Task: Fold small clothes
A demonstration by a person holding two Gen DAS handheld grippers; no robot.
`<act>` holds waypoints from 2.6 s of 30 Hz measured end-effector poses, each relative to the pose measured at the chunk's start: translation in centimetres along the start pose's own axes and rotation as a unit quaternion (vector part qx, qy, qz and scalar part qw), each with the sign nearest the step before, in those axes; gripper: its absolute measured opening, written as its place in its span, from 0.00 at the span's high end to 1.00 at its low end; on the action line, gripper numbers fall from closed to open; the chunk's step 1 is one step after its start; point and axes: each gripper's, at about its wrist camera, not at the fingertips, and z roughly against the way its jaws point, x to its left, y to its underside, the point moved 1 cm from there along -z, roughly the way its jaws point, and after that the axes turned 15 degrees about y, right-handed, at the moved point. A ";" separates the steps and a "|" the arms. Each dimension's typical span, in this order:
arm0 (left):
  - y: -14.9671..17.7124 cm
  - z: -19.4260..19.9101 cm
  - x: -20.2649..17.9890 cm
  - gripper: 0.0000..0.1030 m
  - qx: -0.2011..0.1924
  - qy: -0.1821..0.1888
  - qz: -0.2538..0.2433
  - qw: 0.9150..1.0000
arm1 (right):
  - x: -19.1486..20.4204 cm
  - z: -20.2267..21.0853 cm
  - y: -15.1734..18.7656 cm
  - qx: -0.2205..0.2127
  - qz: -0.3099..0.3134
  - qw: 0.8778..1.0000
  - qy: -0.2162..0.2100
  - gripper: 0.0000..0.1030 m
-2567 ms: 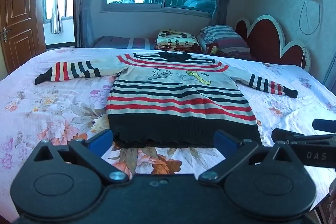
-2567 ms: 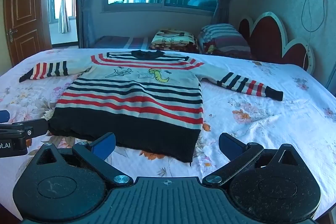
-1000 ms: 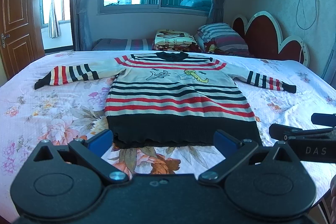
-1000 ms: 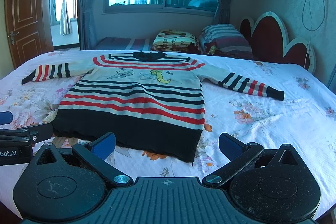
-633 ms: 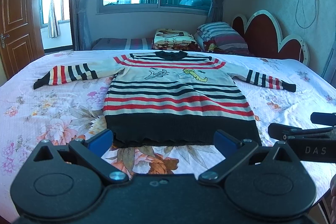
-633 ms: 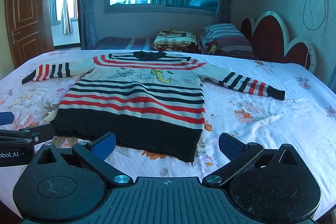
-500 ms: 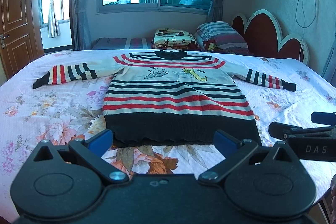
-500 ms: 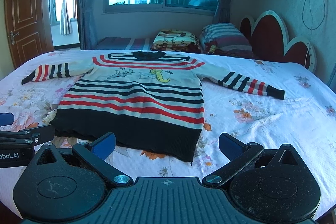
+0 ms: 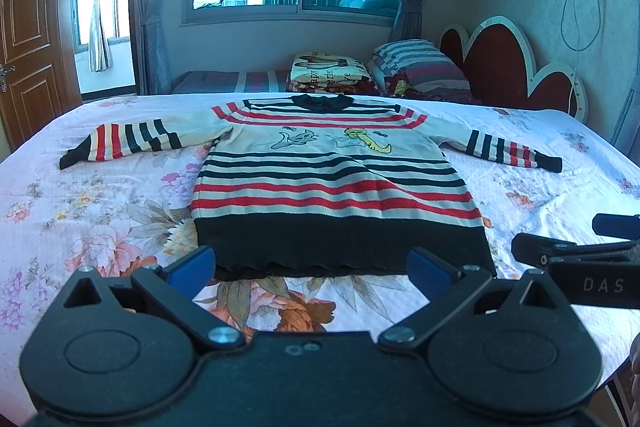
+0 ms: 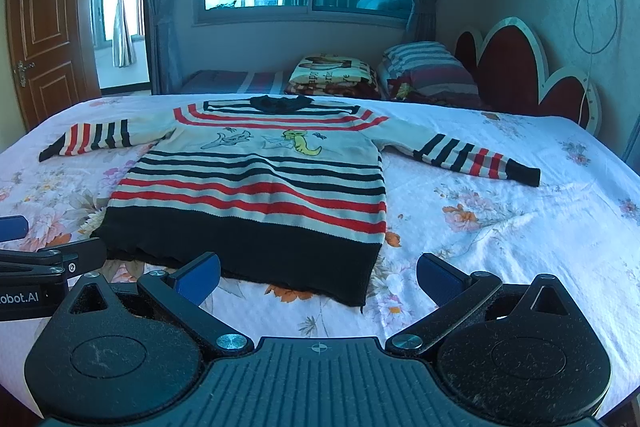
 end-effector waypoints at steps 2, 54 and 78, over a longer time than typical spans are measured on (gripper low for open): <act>0.0 0.0 0.0 0.02 0.000 0.000 0.000 1.000 | 0.0 0.0 0.0 0.000 0.001 1.000 0.000 0.00; -12.1 -25.9 6.3 0.02 0.030 -0.019 0.002 0.999 | -19.0 -29.6 -9.0 0.062 -0.272 0.955 0.099 0.40; -14.1 -34.5 9.0 0.02 0.054 -0.018 0.011 0.998 | -29.7 -41.4 -7.3 0.111 -0.456 0.871 0.146 0.78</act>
